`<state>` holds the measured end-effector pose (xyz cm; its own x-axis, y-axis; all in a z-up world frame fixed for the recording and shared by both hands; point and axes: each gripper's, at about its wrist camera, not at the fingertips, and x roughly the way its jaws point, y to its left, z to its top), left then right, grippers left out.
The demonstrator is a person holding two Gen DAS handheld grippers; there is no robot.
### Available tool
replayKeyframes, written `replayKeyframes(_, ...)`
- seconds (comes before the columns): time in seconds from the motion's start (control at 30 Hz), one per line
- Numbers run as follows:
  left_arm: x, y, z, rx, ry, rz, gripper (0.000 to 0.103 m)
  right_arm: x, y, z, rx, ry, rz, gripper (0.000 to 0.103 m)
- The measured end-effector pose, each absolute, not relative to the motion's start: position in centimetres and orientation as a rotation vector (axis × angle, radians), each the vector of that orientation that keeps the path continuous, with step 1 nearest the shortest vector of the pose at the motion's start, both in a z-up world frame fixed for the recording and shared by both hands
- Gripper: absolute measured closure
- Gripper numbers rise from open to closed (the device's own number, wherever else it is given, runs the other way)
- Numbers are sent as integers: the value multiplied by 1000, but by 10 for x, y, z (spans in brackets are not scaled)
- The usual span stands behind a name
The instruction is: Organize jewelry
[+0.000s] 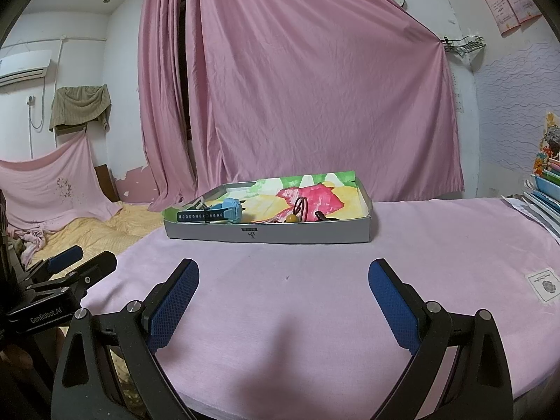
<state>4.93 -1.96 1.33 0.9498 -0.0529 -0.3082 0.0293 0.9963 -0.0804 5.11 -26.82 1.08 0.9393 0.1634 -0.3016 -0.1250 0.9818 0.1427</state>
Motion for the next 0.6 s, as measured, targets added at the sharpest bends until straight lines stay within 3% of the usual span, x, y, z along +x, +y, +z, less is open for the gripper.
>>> replayKeyframes(0.6, 46, -16, 10, -74, 324, -35, 1, 50, -270, 10, 127, 317, 142, 8)
